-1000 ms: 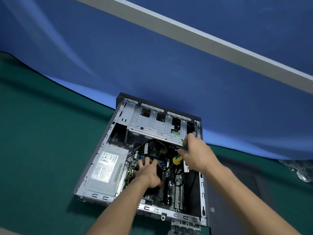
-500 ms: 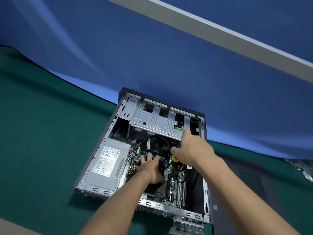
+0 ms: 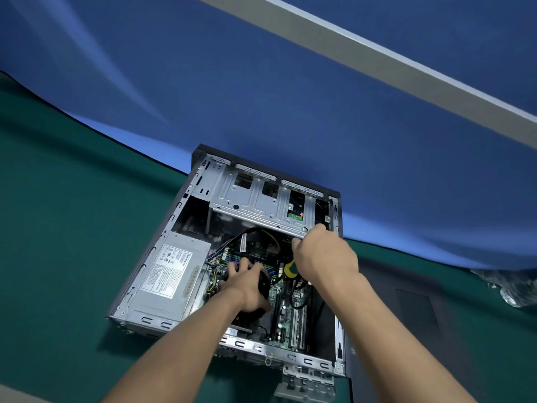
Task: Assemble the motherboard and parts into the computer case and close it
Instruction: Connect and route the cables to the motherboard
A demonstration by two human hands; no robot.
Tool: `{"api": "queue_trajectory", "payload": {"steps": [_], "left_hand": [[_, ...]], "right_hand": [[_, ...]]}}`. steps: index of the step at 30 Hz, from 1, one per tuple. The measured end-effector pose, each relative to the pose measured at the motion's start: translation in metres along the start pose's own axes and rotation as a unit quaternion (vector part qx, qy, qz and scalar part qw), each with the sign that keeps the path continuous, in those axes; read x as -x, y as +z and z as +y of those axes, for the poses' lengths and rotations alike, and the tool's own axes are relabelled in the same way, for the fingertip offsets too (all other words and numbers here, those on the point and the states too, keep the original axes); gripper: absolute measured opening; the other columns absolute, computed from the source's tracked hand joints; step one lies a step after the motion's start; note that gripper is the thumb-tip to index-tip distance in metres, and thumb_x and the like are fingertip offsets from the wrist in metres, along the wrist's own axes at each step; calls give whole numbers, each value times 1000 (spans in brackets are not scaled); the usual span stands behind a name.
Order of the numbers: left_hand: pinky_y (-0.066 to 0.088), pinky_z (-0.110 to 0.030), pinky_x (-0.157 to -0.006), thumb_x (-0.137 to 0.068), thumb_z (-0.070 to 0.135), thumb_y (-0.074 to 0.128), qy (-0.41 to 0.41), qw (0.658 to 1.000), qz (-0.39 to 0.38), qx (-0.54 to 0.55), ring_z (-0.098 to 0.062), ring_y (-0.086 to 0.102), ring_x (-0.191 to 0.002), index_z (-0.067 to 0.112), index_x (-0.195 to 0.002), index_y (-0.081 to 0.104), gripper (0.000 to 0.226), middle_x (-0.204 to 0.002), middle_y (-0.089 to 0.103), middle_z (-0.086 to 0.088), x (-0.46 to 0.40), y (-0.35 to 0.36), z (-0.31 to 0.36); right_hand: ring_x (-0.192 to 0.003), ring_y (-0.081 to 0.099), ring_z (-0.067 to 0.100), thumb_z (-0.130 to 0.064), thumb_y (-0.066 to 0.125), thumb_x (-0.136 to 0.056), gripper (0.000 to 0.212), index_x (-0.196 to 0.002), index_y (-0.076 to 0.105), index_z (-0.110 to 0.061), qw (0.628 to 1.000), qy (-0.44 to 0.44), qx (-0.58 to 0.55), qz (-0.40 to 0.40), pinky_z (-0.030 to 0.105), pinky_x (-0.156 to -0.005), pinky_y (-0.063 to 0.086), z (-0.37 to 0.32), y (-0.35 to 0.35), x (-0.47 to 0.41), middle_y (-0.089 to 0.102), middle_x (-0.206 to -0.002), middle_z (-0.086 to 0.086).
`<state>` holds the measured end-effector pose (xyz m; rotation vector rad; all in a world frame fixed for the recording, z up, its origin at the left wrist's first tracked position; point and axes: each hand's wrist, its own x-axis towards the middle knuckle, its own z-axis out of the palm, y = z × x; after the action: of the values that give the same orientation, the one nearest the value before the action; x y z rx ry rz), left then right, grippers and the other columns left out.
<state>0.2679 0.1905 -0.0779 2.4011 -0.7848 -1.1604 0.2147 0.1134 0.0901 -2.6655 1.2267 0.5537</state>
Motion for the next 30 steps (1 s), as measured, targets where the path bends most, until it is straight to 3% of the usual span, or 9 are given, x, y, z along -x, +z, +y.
{"api": "queue_trajectory", "payload": {"steps": [4, 8, 12, 15, 18, 21, 23, 28, 30], "left_hand": [[25, -59, -107, -70, 44, 78, 0, 1000, -2, -7, -33, 12, -133, 30, -136, 32, 82, -137, 24, -2, -1, 0, -1], [27, -58, -107, -67, 46, 80, 3, 1000, 4, -3, -30, 14, -131, 30, -133, 35, 81, -135, 26, -2, 0, -1, -1], [26, -57, -107, -70, 45, 79, 3, 1000, 1, -7, -31, 14, -133, 30, -137, 33, 83, -137, 25, -2, 0, -1, 0], [27, -56, -107, -71, 42, 79, 4, 1000, 6, -5, -29, 15, -132, 30, -134, 35, 78, -136, 26, -2, 0, -1, 0], [27, -56, -106, -69, 44, 79, 3, 1000, 1, -6, -30, 15, -132, 29, -135, 34, 80, -135, 25, -2, 1, -2, 0], [27, -56, -105, -70, 42, 78, 3, 1000, 5, -11, -31, 15, -131, 28, -133, 35, 78, -135, 25, -2, 1, -1, 1], [26, -55, -105, -70, 40, 78, -2, 1000, 10, -9, -31, 15, -132, 29, -134, 35, 78, -136, 25, -3, 2, -1, 2], [24, -56, -107, -71, 41, 78, 0, 1000, 2, -6, -33, 13, -134, 29, -137, 33, 80, -139, 23, -3, 3, -3, 2], [25, -56, -107, -70, 41, 79, 0, 1000, 4, -1, -32, 13, -133, 29, -136, 34, 80, -138, 23, -2, 3, -2, 1]], "right_hand": [[-101, 60, 36, -21, 49, -95, 41, -129, 31, -7, 995, -12, -75, -60, 40, -79, 51, 1, -3, 1, 51, -119, 14], [-87, 56, 31, -13, 42, -96, 35, -130, 41, -2, 999, -18, -25, 23, 34, -65, 41, 9, 5, -2, 46, -87, 6], [-79, 64, 32, -19, 49, -96, 26, -117, 40, -8, 994, -37, -98, -32, 37, -67, 53, 10, 2, -1, 58, -103, 13], [-86, 57, 33, -16, 42, -98, 24, -117, 47, -3, 998, -22, -46, 46, 32, -65, 43, 12, 9, -4, 57, -91, 11], [-91, 59, 31, -24, 53, -92, 34, -120, 36, -14, 990, -44, -135, -14, 35, -73, 46, 13, 4, -3, 50, -112, 9], [-86, 55, 29, -27, 51, -96, 24, -114, 40, -15, 991, -105, -62, 59, 31, -67, 38, 6, 13, 5, 50, -113, 9], [-89, 59, 31, -37, 40, -100, 28, -114, 42, -13, 988, -84, -1, 129, 31, -61, 34, 2, 18, 5, 54, -112, 10], [-96, 56, 34, -32, 47, -97, 29, -116, 41, -10, 996, -62, -37, 45, 33, -68, 37, 5, 6, -4, 55, -110, 14], [-88, 58, 32, -33, 42, -99, 30, -112, 49, -6, 995, -59, 21, 73, 31, -65, 38, 6, 6, -1, 63, -106, 12]]}}
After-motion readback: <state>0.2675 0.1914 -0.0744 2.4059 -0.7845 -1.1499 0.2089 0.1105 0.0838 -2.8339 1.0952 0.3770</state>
